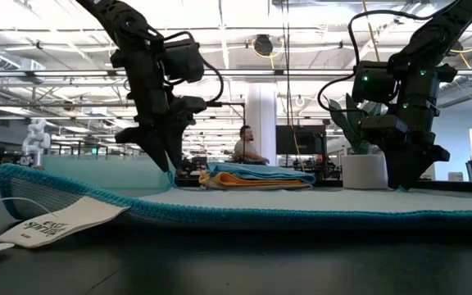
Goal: Fold microfiber towels
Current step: Fold the light blue microfiber towel
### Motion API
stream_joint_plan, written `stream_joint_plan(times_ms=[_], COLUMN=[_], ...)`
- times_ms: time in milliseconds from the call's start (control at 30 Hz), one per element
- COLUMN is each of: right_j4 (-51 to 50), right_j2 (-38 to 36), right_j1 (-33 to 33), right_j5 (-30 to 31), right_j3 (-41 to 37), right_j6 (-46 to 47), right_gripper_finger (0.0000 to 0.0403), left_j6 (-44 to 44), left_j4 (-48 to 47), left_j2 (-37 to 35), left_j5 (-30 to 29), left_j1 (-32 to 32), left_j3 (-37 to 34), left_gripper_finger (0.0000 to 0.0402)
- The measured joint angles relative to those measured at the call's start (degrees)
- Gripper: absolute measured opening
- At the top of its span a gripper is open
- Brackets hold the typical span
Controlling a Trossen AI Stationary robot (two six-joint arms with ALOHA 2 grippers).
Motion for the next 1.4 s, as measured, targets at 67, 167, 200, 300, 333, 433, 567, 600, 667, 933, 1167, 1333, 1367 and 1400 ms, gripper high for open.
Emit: stream_joint_plan(times_ms=[67, 167, 200, 300, 333, 433, 567, 600, 667, 933, 1167, 1333, 1367, 1400], right_j4=[0.0, 0.0, 0.0, 0.0, 0.0, 0.0, 0.0, 0.0, 0.1, 0.4, 0.6, 0.6, 0.6, 0.6], right_j2=[0.0, 0.0, 0.0, 0.0, 0.0, 0.0, 0.0, 0.0, 0.0, 0.0, 0.0, 0.0, 0.0, 0.0], right_j1=[0.0, 0.0, 0.0, 0.0, 0.0, 0.0, 0.0, 0.0, 0.0, 0.0, 0.0, 0.0, 0.0, 0.0], right_j5=[0.0, 0.0, 0.0, 0.0, 0.0, 0.0, 0.1, 0.1, 0.1, 0.1, 0.1, 0.1, 0.1, 0.1], right_j3=[0.0, 0.0, 0.0, 0.0, 0.0, 0.0, 0.0, 0.0, 0.0, 0.0, 0.0, 0.0, 0.0, 0.0], right_j6=[0.0, 0.0, 0.0, 0.0, 0.0, 0.0, 0.0, 0.0, -0.1, -0.1, -0.3, -0.4, -0.4, -0.4], right_gripper_finger=[0.0121, 0.0121, 0.0121, 0.0121, 0.0121, 0.0121, 0.0121, 0.0121, 0.0121, 0.0121, 0.0121, 0.0121, 0.0121, 0.0121], left_j6=[-0.1, -0.1, -0.2, -0.2, -0.3, -0.3, -0.8, -0.7, -0.5, -0.1, -0.5, -0.3, -0.4, -0.5], left_j4=[-0.2, 0.0, 0.1, 0.1, 0.8, 1.9, 4.0, 3.9, 3.8, 0.1, 2.4, 3.1, 3.0, 2.7], left_j2=[0.0, 0.1, 0.5, 1.3, 1.8, 3.3, 3.8, 3.8, 3.8, 3.8, 3.8, 4.0, 4.4, 4.7], left_j5=[-0.3, -1.9, -2.2, -2.3, -2.1, -1.4, -0.2, -0.2, -0.3, -0.2, -1.3, -1.3, -1.3, -1.2], left_j1=[-0.3, -0.8, -1.0, -1.0, -1.0, -1.0, -1.1, -1.2, -1.3, -1.8, -1.7, -2.1, -2.2, -2.3], left_j3=[0.0, 0.0, 0.0, 0.0, 0.0, 0.0, 0.0, 0.0, 0.0, 0.0, 0.0, 0.0, 0.0, 0.0], left_gripper_finger=[0.0129, 0.0129, 0.0129, 0.0129, 0.0129, 0.0129, 0.0129, 0.0129, 0.0129, 0.0129, 0.0129, 0.0129, 0.0129, 0.0129])
